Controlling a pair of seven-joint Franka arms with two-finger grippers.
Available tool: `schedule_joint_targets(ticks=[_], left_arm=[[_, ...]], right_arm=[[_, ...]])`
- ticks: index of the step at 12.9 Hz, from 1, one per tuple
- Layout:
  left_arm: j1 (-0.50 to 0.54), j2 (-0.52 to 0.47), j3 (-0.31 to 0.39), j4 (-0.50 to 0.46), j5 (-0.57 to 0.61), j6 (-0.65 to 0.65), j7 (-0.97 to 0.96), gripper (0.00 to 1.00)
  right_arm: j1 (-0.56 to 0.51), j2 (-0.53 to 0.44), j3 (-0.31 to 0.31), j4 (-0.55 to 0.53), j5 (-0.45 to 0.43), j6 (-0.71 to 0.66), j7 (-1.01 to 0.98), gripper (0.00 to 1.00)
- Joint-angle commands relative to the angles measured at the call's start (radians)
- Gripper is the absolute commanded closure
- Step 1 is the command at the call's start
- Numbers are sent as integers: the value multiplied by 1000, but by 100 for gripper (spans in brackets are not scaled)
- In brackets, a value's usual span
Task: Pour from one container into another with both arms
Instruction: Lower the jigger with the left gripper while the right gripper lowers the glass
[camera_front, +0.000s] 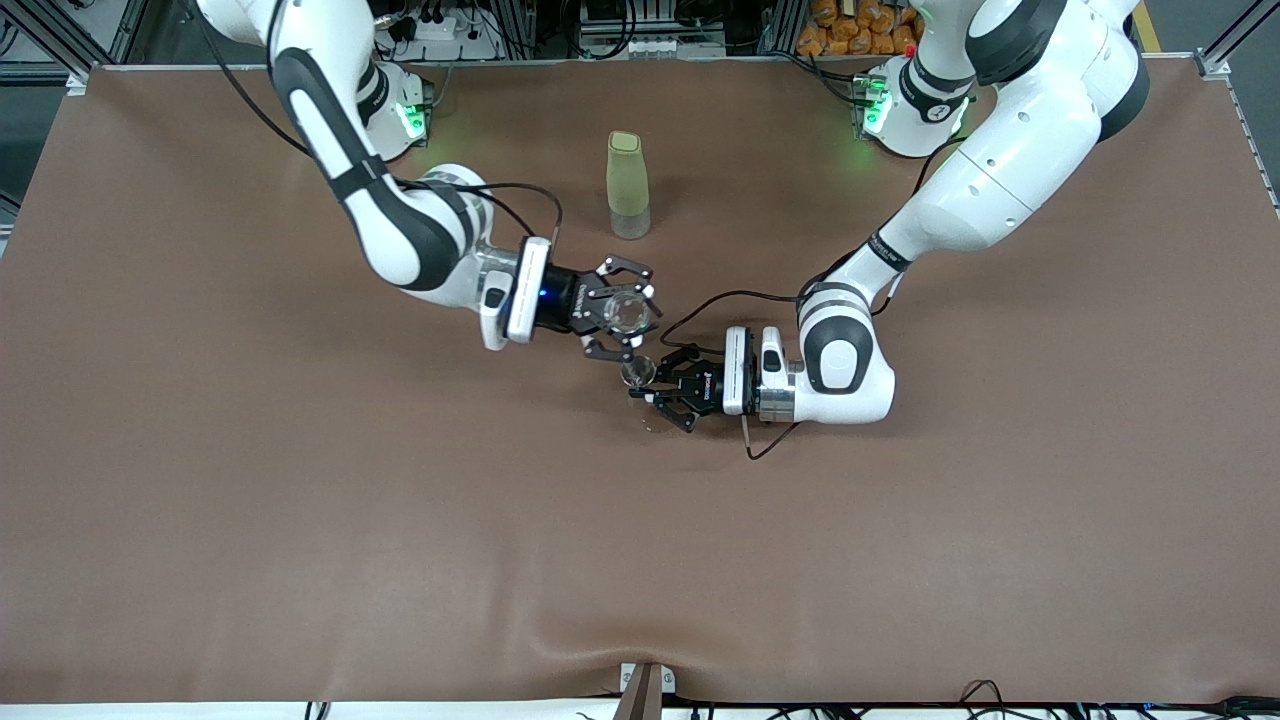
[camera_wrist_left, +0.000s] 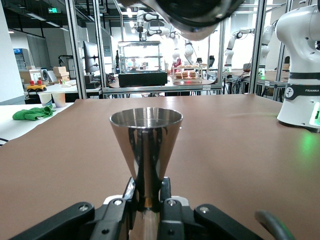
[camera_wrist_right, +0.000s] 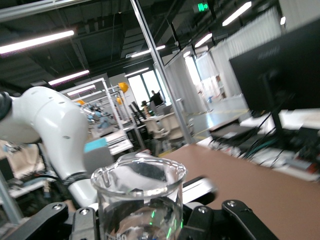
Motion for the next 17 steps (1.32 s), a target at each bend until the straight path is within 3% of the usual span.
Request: schedule_joint_targets(ticks=[1,5,9,13,17], left_arm=[[22,-30,-5,-29,-34,-10,21,100],[120,-28,1,-29,1,-150,17,100],[267,-25,3,-29,174,-286,-2,100],[430,-25,3,-19,421,-418,-89,100],[577,-19,4,-18,538,-529,-89,100]], right_arm=[[-75,-32,11,-19,-43,1,-143,100],[-238,-45,11,-24,-289,-80,-172,100],[-461,-14,9,-44,-553,-339,-166,100],[-644,67,-14,-42,-805,-581,-213,100],[-692,199,-101,-39,-919,-698,-351,100]])
